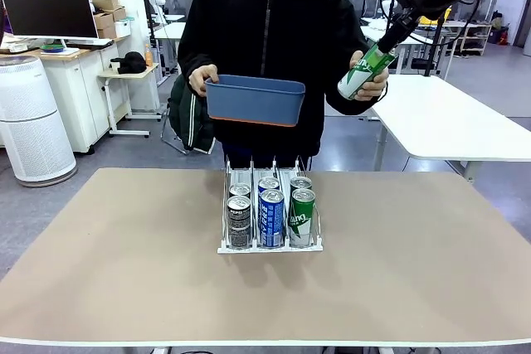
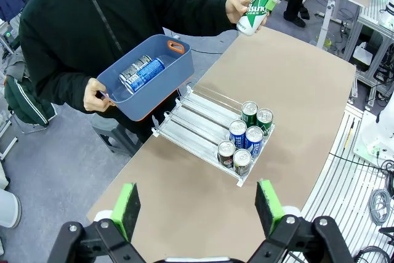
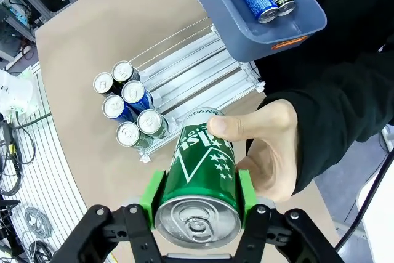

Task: Fill the beverage cans into the dispenser.
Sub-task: Place the picked Sprite in the line of the Automatic Can Dispenser with the same cans.

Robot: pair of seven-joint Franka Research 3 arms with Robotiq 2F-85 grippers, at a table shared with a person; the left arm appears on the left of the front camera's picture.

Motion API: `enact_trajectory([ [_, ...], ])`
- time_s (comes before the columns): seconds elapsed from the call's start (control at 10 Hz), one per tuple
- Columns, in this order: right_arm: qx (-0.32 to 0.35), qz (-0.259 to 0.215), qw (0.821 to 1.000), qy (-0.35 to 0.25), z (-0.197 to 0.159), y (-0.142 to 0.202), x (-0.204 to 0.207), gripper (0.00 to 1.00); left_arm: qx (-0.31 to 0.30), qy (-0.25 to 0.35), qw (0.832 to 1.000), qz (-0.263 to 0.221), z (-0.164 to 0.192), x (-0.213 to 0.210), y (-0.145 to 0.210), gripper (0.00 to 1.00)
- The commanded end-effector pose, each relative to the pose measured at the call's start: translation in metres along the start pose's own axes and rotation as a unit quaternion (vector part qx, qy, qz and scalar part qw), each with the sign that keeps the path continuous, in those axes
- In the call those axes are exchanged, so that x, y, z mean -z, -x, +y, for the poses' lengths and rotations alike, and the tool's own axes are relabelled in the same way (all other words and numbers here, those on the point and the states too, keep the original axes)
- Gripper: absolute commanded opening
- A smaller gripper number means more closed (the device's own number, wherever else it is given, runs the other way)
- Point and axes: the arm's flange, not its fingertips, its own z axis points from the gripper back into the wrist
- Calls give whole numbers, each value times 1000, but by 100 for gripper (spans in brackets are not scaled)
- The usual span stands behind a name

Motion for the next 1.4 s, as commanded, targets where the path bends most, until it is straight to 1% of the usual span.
enact_trajectory([
  [0.0,0,0,1000,0,0,0,0,0,-1,-4,1000,-1,2,0,1,100],
  [0.9,0,0,1000,0,0,0,0,0,-1,-4,1000,-1,2,0,1,100],
  [1.0,1,1,1000,-1,0,1,1,58,-1,-4,1000,-1,2,0,1,100],
  [1.1,-40,7,999,-13,-5,3,-5,0,-1,-4,1000,-1,2,0,1,100],
  [1.3,-33,-1,999,-16,2,2,-4,0,-1,-4,1000,-1,2,0,1,100],
])
